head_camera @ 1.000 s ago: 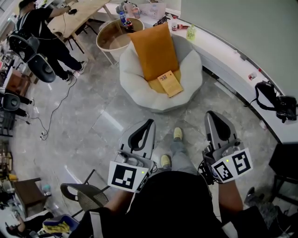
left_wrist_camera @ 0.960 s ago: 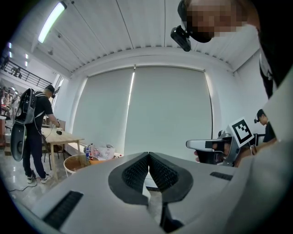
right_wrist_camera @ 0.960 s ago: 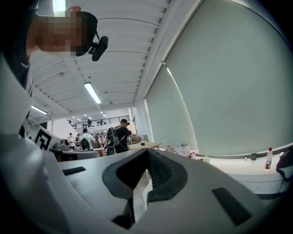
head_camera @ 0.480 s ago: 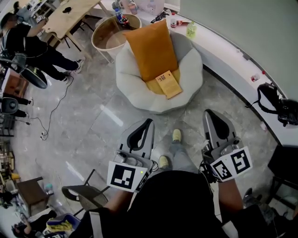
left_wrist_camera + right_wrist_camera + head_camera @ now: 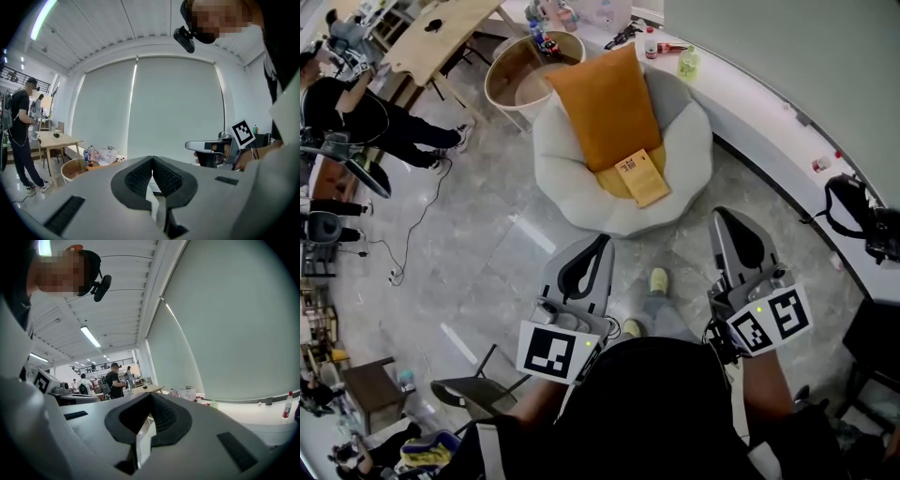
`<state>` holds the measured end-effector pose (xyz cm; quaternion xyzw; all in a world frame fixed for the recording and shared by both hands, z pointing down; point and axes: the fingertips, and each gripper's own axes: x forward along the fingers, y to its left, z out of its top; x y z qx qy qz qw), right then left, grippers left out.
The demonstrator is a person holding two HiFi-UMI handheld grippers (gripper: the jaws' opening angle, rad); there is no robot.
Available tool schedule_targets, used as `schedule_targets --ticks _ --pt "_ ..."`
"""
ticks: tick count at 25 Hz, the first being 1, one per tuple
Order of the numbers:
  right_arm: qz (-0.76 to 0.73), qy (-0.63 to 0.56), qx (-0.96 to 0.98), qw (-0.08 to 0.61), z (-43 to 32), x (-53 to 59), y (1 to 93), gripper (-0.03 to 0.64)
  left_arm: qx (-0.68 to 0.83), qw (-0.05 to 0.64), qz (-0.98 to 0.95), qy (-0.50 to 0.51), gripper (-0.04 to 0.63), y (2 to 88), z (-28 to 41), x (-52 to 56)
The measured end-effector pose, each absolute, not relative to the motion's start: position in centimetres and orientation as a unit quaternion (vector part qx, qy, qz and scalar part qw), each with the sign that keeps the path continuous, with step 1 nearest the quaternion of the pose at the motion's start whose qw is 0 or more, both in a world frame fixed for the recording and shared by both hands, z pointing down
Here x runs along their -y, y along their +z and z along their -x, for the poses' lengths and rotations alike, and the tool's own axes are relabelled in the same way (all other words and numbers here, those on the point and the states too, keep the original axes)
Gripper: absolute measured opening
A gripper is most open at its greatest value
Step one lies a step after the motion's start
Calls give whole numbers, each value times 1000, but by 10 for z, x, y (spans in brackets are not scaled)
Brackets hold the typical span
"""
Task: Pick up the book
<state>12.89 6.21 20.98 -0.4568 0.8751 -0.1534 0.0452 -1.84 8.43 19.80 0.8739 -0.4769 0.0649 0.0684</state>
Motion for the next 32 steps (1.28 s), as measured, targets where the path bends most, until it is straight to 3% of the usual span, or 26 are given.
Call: schedule_targets --ticks 32 --pt "409 -153 -898 58 -140 -4 197 14 525 49 -847 68 12 177 12 -35"
